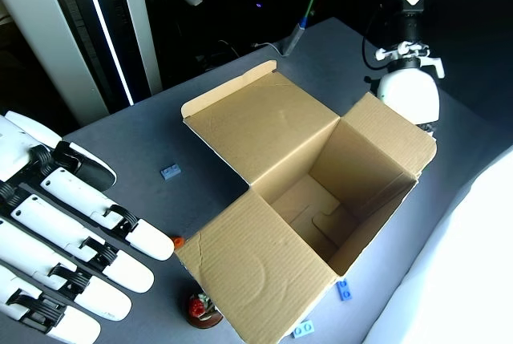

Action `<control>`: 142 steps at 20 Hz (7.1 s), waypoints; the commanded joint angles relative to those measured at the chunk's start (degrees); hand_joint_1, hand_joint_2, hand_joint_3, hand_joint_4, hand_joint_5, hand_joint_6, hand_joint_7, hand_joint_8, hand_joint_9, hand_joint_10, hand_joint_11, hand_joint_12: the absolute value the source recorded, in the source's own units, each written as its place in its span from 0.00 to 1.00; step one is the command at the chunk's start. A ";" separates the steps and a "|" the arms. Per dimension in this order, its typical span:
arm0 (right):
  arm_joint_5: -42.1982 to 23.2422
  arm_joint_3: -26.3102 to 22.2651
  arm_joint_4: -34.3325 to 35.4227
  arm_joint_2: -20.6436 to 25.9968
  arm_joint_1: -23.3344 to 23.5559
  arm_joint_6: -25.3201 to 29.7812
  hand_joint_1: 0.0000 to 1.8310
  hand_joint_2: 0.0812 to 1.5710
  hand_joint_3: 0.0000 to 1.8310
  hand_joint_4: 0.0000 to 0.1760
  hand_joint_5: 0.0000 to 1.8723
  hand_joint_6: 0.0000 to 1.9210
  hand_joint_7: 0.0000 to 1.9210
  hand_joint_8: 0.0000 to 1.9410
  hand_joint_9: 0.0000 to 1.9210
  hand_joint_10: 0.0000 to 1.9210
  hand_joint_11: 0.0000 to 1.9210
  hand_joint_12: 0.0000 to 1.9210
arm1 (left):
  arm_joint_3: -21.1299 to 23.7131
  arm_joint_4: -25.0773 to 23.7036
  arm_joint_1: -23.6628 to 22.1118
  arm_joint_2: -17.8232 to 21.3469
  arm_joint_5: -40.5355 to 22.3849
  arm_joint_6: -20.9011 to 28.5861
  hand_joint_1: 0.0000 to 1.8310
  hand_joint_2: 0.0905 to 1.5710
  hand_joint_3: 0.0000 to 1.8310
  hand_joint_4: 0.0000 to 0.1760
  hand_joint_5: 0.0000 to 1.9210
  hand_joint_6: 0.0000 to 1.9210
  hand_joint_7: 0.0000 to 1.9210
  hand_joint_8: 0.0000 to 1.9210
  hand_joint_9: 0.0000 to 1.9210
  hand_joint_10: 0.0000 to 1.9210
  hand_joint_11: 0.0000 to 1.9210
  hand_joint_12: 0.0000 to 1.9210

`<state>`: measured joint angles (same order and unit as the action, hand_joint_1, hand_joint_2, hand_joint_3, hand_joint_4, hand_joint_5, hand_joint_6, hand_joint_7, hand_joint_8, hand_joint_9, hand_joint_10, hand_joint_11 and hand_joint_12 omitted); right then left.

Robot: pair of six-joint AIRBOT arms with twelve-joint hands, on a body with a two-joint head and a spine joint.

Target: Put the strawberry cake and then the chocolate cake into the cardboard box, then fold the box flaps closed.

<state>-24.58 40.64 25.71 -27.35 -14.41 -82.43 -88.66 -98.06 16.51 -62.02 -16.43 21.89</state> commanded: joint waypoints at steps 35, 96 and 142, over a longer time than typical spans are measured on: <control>-6.94 0.11 -0.66 0.84 0.80 -0.20 0.39 0.63 0.00 0.00 0.04 0.01 0.10 0.00 0.09 0.00 0.00 0.38 | -8.34 -24.40 -23.20 0.27 -13.53 19.09 0.72 0.68 0.17 0.00 0.36 0.75 0.36 0.74 0.38 0.85 0.37 1.00; -7.55 1.34 4.42 -0.85 0.58 -0.26 0.36 0.64 0.00 0.00 0.05 0.00 0.09 0.00 0.10 0.00 0.00 0.36 | -6.69 -34.51 -25.00 -18.63 -23.97 18.97 0.56 0.62 0.00 0.00 0.29 0.05 0.33 0.02 0.32 0.16 0.13 0.60; -2.20 46.44 -18.51 -39.52 -10.46 46.98 0.53 0.58 0.00 0.00 0.04 0.00 0.09 0.00 0.08 0.00 0.00 0.18 | -13.29 -40.55 -33.73 0.22 -31.60 29.87 0.06 0.61 0.00 0.46 0.09 0.00 0.10 0.00 0.13 0.00 0.00 0.46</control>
<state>-20.14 86.76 6.61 -67.75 -25.54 -35.64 -101.71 -140.81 -16.60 -61.95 -50.83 51.57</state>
